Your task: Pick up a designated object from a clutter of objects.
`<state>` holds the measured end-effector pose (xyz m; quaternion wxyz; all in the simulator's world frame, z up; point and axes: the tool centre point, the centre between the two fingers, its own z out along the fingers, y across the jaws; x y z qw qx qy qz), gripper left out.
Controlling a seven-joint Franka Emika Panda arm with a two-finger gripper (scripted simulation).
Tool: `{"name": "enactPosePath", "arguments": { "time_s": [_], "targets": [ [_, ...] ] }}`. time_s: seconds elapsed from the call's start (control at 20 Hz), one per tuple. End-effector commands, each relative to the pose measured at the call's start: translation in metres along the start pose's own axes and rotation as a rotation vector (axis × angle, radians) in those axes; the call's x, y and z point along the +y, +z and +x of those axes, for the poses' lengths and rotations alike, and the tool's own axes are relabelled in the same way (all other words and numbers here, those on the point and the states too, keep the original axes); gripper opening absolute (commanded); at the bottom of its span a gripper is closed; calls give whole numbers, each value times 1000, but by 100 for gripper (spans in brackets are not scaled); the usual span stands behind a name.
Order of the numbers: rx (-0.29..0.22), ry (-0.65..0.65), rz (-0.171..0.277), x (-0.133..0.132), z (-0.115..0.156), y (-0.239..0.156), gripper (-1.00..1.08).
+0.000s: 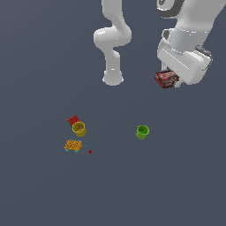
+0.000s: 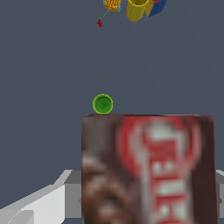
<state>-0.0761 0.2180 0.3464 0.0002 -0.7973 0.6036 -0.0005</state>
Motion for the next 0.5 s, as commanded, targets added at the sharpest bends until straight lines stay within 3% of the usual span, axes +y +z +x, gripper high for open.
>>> {"name": "enactPosePath", "arguments": {
  "time_s": [0.0, 0.45],
  "targets": [
    [0, 1, -1, -3, -7, -10, -100],
    [0, 1, -1, -9, -14, -21, -100]
  ]
}}
